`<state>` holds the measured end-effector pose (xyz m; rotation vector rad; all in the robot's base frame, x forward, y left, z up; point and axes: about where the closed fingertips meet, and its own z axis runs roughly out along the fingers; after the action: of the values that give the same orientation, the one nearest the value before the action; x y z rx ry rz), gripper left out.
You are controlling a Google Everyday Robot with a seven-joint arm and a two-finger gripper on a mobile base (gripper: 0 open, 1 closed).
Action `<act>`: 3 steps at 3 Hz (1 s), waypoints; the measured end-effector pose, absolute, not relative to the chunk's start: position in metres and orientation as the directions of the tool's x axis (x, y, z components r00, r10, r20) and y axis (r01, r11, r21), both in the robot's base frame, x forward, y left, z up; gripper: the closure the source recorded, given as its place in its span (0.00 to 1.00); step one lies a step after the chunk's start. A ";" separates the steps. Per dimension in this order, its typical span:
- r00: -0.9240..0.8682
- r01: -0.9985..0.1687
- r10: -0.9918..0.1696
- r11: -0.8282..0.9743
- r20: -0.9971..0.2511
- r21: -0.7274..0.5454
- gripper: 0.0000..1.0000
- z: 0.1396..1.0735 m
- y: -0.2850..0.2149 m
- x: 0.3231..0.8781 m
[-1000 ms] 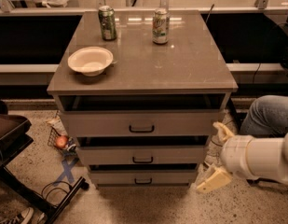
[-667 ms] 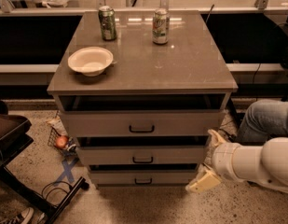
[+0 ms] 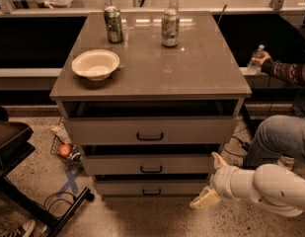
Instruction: Open bottom drawer
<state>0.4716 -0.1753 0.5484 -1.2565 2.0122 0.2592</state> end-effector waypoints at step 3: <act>-0.302 -0.863 -0.672 0.494 -0.676 -0.105 0.00 0.469 -0.156 0.461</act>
Offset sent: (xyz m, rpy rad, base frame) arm -0.0073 0.0259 -0.0498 0.0237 0.0749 0.0426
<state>0.4611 -0.1557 0.4690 -1.2575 2.0679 0.3657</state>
